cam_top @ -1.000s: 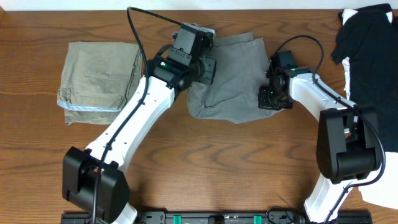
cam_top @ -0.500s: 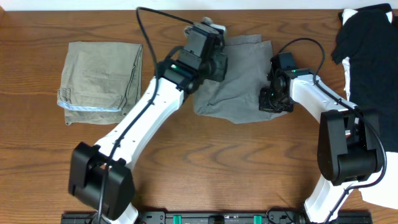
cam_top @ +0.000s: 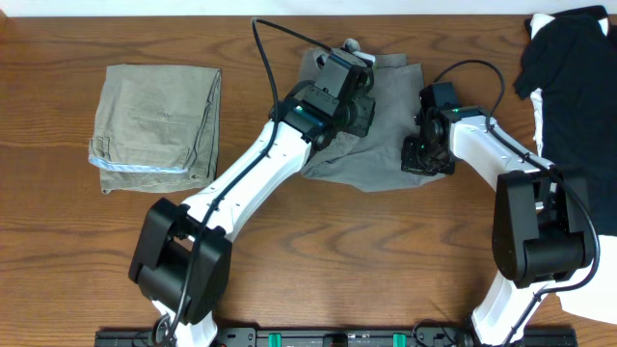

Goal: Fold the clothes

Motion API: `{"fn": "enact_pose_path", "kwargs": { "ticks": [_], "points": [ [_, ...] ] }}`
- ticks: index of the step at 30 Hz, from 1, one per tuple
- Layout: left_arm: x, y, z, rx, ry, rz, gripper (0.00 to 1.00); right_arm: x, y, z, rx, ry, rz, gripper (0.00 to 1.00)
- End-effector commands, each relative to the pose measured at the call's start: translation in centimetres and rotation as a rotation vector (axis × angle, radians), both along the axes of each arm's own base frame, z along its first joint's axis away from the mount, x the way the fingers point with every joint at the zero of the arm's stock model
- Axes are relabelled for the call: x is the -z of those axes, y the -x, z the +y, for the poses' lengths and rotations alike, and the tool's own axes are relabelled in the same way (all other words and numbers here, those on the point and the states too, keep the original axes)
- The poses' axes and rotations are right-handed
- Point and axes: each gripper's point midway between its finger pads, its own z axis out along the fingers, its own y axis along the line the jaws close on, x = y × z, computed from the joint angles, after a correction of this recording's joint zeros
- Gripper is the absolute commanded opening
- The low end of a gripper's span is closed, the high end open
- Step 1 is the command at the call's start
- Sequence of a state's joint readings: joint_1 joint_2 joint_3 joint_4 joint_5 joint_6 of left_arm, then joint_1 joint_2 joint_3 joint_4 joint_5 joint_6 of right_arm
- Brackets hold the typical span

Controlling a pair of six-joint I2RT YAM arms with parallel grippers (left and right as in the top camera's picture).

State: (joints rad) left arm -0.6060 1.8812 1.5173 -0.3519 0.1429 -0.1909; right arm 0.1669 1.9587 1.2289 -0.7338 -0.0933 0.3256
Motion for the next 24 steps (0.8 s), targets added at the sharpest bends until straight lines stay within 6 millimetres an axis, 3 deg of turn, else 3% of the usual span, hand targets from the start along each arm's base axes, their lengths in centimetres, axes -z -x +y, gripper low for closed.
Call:
{"fn": "enact_pose_path", "kwargs": {
  "ticks": [1, 13, 24],
  "points": [
    [0.4, -0.8, -0.7, -0.019, 0.021, 0.007, 0.07, 2.3, 2.2, -0.8, 0.025, 0.03, 0.085, 0.01],
    [0.5, 1.1, -4.4, 0.044, 0.114, 0.054, 0.07, 2.3, 2.1, -0.7, 0.03, 0.026, 0.079, 0.01],
    [2.2, 0.3, -4.7, 0.018, 0.082, 0.036, 0.07, 2.3, 2.1, -0.6, 0.029, 0.022, 0.079, 0.01]
  ]
}}
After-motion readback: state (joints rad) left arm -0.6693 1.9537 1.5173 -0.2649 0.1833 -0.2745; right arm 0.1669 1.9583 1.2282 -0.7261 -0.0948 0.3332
